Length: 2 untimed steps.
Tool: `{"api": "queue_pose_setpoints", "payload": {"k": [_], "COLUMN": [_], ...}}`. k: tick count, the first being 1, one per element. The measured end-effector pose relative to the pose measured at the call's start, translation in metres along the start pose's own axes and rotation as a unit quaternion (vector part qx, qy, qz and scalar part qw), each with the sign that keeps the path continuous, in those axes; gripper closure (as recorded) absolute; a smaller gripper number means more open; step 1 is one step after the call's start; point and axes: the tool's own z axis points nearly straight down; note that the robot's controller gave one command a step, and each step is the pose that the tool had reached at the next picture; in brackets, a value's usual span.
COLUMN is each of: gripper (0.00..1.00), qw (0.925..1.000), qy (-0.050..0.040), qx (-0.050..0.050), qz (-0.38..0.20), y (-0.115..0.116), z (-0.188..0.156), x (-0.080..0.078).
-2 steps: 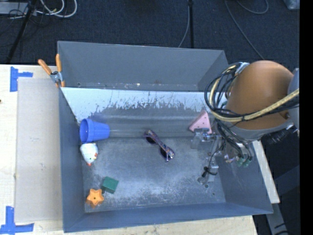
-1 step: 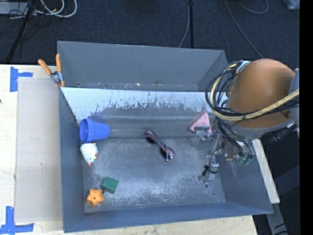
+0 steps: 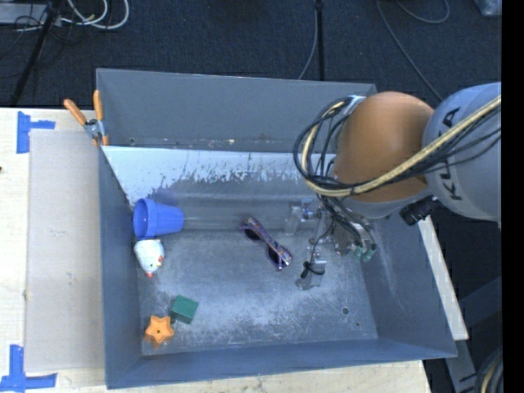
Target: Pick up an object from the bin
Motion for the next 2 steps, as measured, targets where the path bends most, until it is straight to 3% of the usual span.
{"api": "queue_pose_setpoints", "payload": {"k": [1, 2], "gripper": [0.0, 0.0], "qw": [0.9999, 0.9991], "qy": [0.0069, 0.0024], "qx": [-0.003, 0.001], "qz": [-0.014, -0.042], "y": [0.013, 0.022], "z": [0.031, 0.054], "x": [-0.017, -0.029]}}
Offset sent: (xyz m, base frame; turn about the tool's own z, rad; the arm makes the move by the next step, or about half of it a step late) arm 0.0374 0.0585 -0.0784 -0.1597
